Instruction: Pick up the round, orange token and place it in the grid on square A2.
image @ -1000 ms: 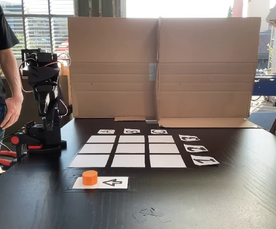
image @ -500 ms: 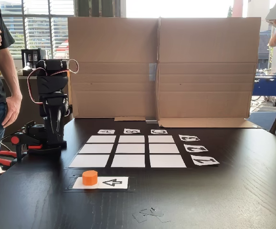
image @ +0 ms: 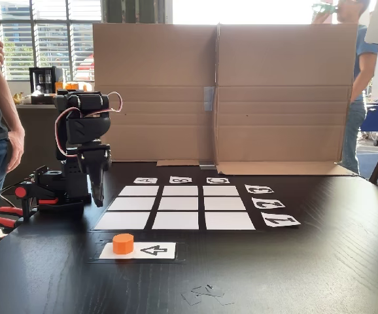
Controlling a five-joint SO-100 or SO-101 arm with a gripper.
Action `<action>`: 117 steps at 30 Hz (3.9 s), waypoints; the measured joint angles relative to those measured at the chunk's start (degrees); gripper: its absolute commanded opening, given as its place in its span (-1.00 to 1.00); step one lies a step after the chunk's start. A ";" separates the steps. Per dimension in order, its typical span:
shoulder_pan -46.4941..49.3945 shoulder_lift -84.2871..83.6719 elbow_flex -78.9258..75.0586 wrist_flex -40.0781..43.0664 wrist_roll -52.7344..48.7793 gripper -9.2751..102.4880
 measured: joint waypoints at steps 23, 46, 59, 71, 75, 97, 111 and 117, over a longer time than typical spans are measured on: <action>-3.08 -12.39 -7.82 -2.11 1.58 0.06; -5.54 -20.13 -10.55 -4.75 2.81 0.05; -3.78 -23.82 -14.41 -5.19 5.19 -0.40; -3.34 -24.61 -15.38 -6.24 5.54 -0.85; -3.08 -24.61 -15.38 -6.24 5.54 -0.85; 2.29 -4.66 -9.76 -8.35 -13.89 -0.85; -5.71 17.93 8.44 -8.26 -39.29 -0.85; -12.83 27.42 17.14 -7.47 -48.25 -0.85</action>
